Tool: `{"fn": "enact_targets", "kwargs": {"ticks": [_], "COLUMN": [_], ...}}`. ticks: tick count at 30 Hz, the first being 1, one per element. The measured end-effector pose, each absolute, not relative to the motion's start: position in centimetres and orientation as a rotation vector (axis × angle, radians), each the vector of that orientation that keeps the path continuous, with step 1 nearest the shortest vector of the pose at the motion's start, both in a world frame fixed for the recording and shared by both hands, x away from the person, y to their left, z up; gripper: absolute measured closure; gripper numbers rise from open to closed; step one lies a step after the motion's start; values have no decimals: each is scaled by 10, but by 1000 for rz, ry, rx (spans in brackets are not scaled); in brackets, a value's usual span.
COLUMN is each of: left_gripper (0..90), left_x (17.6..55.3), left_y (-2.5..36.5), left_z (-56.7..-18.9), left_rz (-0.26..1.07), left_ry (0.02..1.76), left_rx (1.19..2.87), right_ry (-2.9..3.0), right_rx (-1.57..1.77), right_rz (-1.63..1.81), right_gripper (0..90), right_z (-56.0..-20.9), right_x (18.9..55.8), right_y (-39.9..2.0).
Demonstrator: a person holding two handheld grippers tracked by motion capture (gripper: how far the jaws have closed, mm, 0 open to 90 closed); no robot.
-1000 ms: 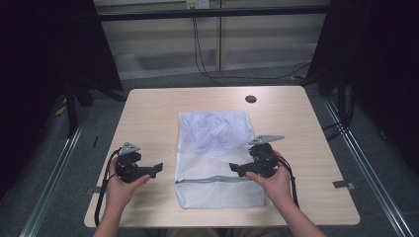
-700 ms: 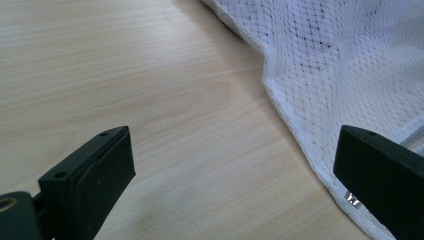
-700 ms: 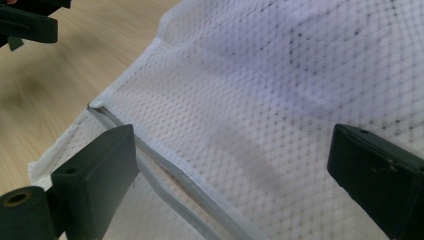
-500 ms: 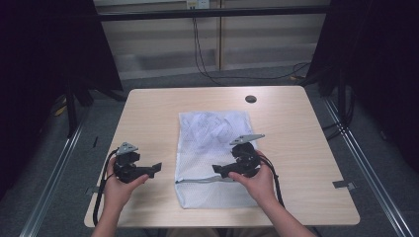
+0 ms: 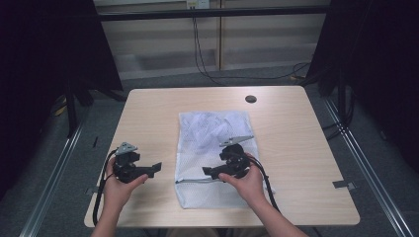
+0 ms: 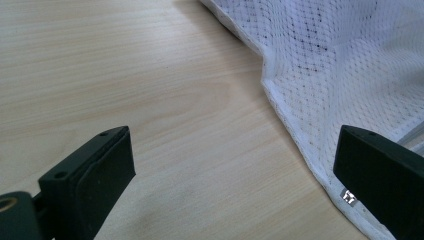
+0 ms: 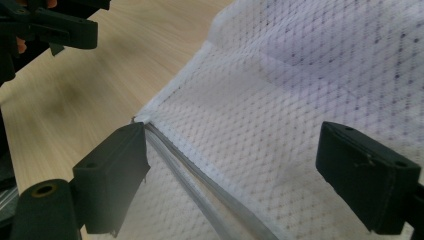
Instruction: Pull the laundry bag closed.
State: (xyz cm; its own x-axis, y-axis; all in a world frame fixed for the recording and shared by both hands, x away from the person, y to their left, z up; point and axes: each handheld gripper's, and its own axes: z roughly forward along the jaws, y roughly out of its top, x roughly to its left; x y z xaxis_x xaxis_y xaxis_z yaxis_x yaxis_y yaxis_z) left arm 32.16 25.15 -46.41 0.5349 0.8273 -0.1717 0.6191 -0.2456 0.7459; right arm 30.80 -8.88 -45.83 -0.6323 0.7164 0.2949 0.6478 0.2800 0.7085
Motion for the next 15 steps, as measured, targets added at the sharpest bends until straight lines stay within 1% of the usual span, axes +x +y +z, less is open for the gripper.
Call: {"fn": "enact_targets", "kwargs": {"ticks": [8, 15], "left_gripper": [28, 32], "left_x": [321, 321], "left_y": [252, 253], "left_z": [-463, -462], "left_rz": [327, 322], "left_ry": [1178, 1183], "left_rx": [1956, 1956], "right_ry": [2483, 2511], "right_rx": [1311, 1305], "right_rz": [1317, 1339], "right_gripper": [172, 190], "right_z": [-463, -468], "right_x": [310, 311], "right_y": [-75, -62]}}
